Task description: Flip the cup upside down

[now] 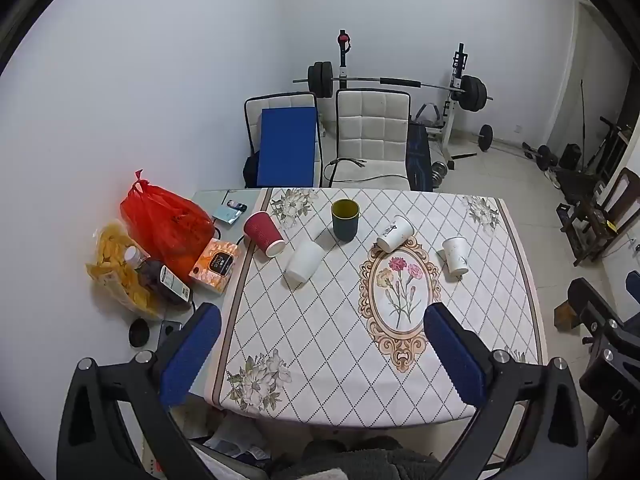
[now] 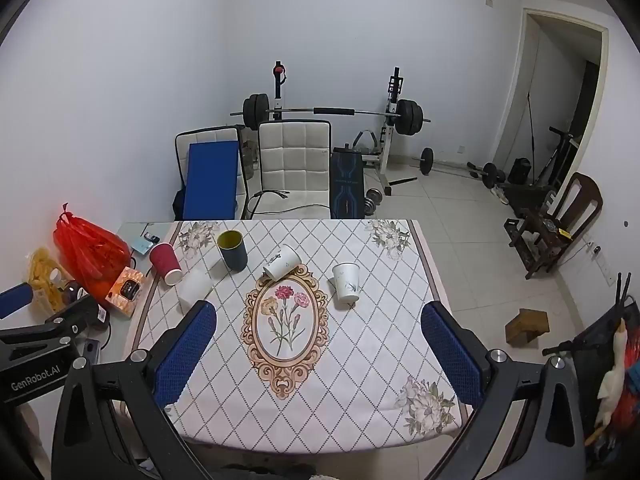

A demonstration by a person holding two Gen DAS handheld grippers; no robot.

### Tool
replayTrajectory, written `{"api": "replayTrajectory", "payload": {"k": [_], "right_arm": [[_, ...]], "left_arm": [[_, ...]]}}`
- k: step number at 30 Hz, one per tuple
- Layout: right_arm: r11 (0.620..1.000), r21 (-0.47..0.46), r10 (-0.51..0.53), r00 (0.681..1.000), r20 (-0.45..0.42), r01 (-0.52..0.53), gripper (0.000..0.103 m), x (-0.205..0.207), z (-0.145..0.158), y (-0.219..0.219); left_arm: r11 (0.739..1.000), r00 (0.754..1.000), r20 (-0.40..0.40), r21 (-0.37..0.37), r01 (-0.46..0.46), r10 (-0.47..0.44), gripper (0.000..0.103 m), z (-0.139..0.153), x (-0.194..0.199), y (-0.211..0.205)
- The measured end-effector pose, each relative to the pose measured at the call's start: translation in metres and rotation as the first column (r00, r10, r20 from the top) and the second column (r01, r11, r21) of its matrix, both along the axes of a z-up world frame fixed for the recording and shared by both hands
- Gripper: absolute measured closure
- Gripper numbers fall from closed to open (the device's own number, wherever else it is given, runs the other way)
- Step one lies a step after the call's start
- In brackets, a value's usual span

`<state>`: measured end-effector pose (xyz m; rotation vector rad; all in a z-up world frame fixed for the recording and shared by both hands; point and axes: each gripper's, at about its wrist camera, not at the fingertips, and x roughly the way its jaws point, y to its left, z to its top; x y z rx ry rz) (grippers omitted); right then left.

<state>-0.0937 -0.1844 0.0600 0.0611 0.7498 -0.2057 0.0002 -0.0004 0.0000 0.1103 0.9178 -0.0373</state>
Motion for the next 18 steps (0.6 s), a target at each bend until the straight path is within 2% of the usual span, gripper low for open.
{"api": "replayTrajectory", "payload": {"k": [3,18], "right_arm": [[1.000,0.003,0.001,1.000,0.006,-0.001,0.000,-0.0009,-0.0002,-0.0005],[1.000,0.000,0.002,1.000,-0.004,-0.002,0.000,-0.0014,0.0005,0.0003]], "left_arm": [[1.000,1.000,0.009,-0.022,0.000,0.000,0.000,0.0002,-0.0003,0.0008],[1.000,1.000,0.008,-0.021,-0.003,0.003,0.000,-0.0012,-0.0012,0.0050]]}}
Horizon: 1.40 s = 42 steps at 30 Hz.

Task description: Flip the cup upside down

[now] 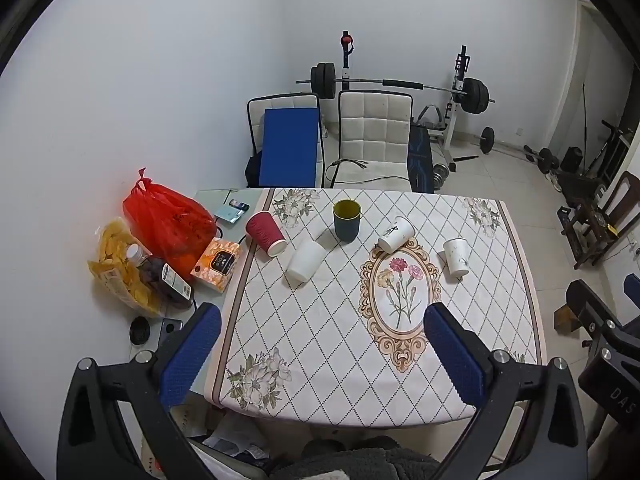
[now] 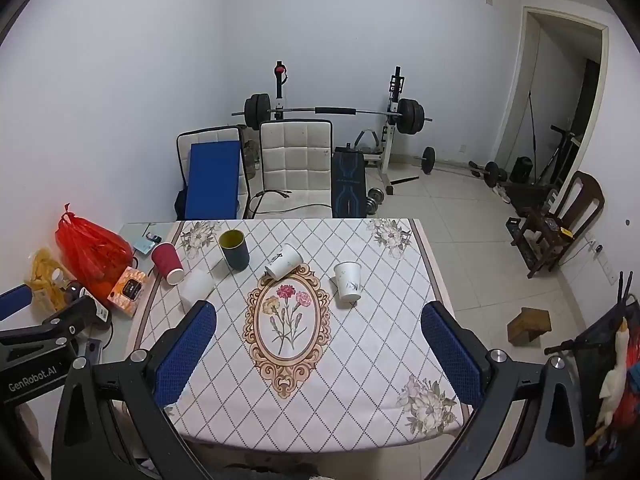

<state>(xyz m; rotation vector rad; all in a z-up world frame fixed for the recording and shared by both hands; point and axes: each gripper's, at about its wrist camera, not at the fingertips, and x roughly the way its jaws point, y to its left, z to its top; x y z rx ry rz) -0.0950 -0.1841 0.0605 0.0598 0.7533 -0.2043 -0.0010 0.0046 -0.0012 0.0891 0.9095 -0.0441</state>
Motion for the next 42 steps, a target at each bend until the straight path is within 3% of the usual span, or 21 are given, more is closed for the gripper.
{"api": "replayTrajectory", "payload": {"k": [42], "right_arm": [[1.000,0.011,0.001,1.000,-0.011,-0.001,0.000,-0.0011,-0.0052,-0.0009]], "left_arm": [[1.000,1.000,-0.001,0.001,-0.002,0.002,0.000,0.0008,-0.0005,-0.0089]]}}
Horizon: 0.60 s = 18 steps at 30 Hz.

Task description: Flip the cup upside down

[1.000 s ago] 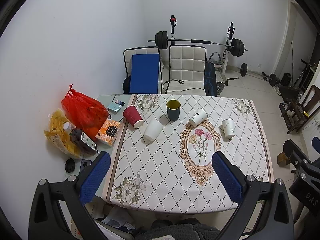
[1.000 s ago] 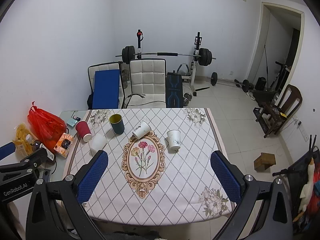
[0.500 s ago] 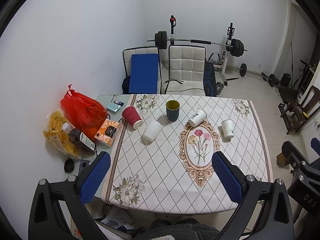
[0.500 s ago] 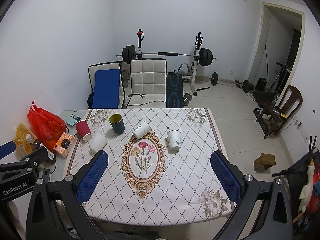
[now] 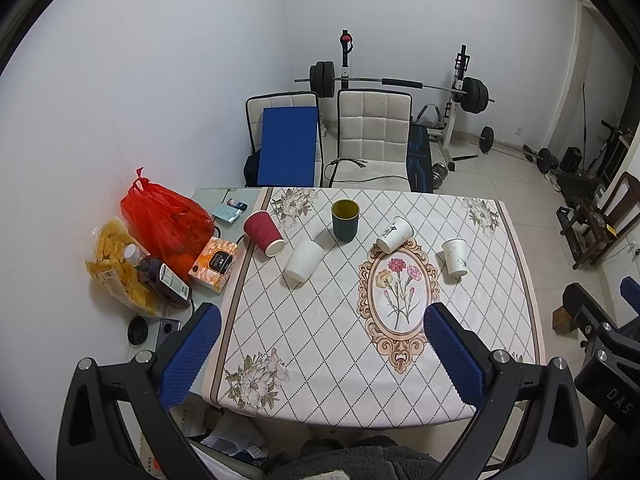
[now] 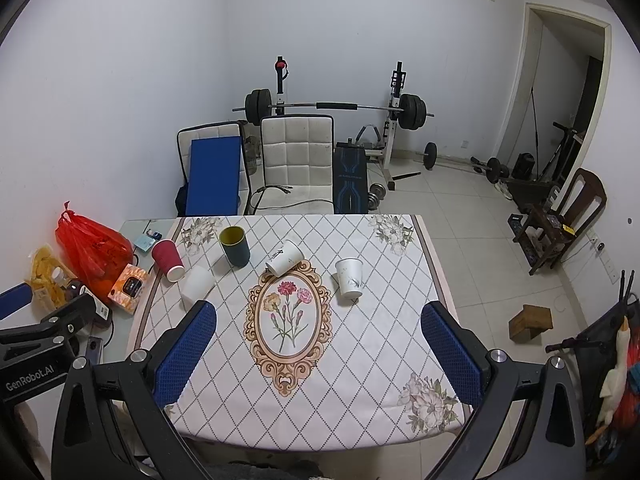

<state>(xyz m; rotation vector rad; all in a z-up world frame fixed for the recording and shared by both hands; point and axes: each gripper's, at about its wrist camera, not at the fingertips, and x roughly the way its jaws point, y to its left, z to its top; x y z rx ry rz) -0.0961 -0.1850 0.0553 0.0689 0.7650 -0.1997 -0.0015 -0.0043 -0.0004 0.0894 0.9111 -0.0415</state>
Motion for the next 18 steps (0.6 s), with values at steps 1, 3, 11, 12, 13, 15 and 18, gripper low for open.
{"api": "replayTrajectory", "payload": {"k": [1,3,11,12,13,15,18], "right_arm": [[1.000,0.000,-0.001,1.000,0.000,0.001,0.000,-0.0003,-0.0001,0.0002],[1.000,-0.001,0.000,1.000,0.001,0.000,0.000,0.0002,0.0002,-0.0001],[1.000,0.004,0.002,1.000,-0.001,-0.002,0.000,0.0008,0.0001,0.0004],[1.000,0.004,0.001,1.000,0.001,-0.001,0.000,0.0008,0.0000,0.0008],[1.000,0.002,0.001,1.000,0.002,-0.001,0.000,0.0006,-0.0002,0.0017],[1.000,0.005,0.002,1.000,0.003,-0.002,0.000,0.0004,-0.0009,0.0024],[1.000,0.005,0.004,1.000,0.005,-0.004,0.000,0.0004,-0.0007,0.0032]], "left_arm": [[1.000,1.000,0.001,0.000,0.000,0.000,0.000,0.0001,-0.0002,-0.0007],[1.000,1.000,0.003,0.000,0.000,0.000,0.000,0.0004,-0.0003,-0.0012],[1.000,1.000,0.003,-0.004,-0.001,0.001,0.000,0.0014,-0.0002,-0.0015],[1.000,1.000,0.004,-0.004,-0.001,0.001,0.000,0.0012,-0.0011,-0.0020],[1.000,1.000,0.004,-0.004,0.000,0.000,0.000,0.0013,-0.0011,-0.0020],[1.000,1.000,0.005,-0.004,-0.001,0.001,0.000,0.0014,-0.0009,-0.0023],[1.000,1.000,0.004,-0.004,-0.002,0.002,0.000,0.0017,-0.0002,-0.0019]]}}
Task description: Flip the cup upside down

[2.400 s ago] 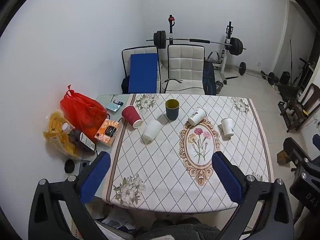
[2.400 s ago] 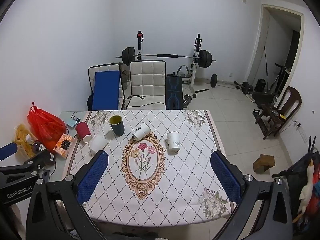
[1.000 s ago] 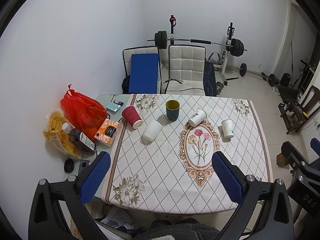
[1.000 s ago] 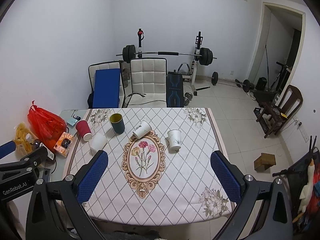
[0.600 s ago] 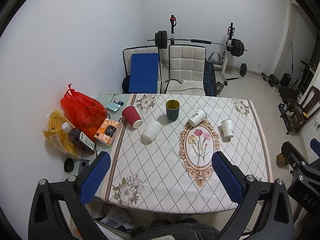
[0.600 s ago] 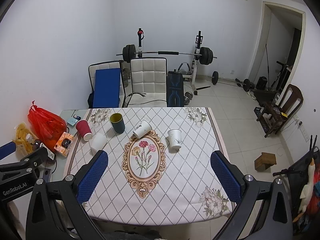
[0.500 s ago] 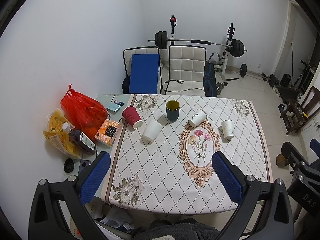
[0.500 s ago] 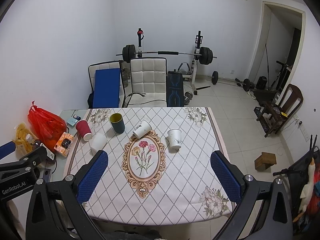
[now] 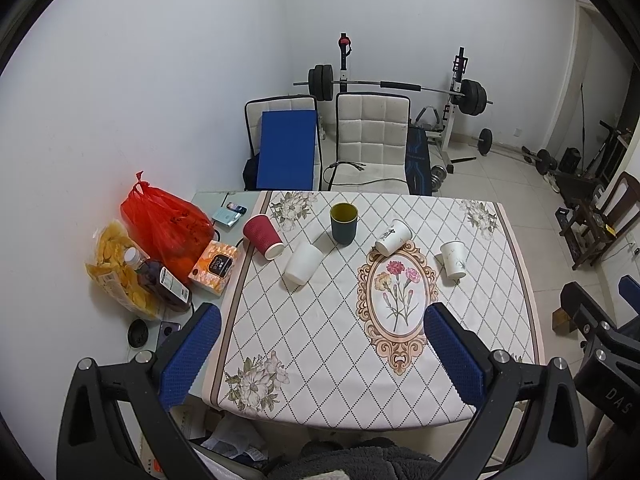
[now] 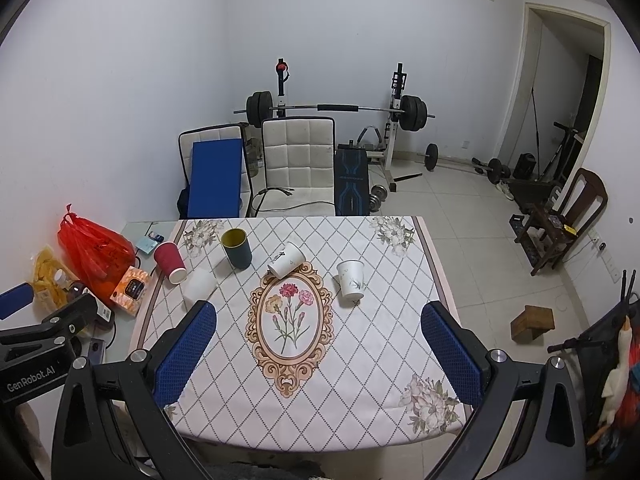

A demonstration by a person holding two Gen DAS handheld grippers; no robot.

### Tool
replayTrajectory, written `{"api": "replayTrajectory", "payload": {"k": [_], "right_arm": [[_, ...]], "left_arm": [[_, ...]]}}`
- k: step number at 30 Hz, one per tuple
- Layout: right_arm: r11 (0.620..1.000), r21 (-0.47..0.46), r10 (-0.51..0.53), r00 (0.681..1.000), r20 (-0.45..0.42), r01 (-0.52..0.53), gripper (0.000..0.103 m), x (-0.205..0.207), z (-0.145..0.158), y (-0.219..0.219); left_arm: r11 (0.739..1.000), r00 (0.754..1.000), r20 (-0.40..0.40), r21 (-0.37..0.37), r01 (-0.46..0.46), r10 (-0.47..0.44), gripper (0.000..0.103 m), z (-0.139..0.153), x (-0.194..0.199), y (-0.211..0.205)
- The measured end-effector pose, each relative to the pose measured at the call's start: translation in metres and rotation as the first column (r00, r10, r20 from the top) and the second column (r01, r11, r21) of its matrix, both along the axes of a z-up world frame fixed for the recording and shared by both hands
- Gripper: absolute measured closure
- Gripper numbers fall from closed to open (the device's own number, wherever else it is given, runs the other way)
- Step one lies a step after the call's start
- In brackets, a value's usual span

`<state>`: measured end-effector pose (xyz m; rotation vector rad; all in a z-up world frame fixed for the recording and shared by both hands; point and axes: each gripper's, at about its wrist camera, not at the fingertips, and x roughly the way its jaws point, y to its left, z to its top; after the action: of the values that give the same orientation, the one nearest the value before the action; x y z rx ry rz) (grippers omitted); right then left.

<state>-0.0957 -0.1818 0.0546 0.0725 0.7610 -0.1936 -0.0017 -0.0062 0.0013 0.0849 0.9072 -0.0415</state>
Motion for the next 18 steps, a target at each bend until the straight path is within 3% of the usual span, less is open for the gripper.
{"api": "replayTrajectory", "payload": {"k": [13,18], "right_arm": [[1.000,0.008,0.011,1.000,-0.006,-0.011,0.000,0.001,0.007,0.001],[0.999,0.036,0.012,1.000,-0.023,-0.011,0.000,0.006,-0.004,-0.009]], "left_arm": [[1.000,1.000,0.002,0.005,-0.004,0.004,0.000,0.000,0.000,0.001],[0.999,0.999,-0.014,0.013,-0.039,0.039,0.000,-0.008,0.011,0.001]]}}
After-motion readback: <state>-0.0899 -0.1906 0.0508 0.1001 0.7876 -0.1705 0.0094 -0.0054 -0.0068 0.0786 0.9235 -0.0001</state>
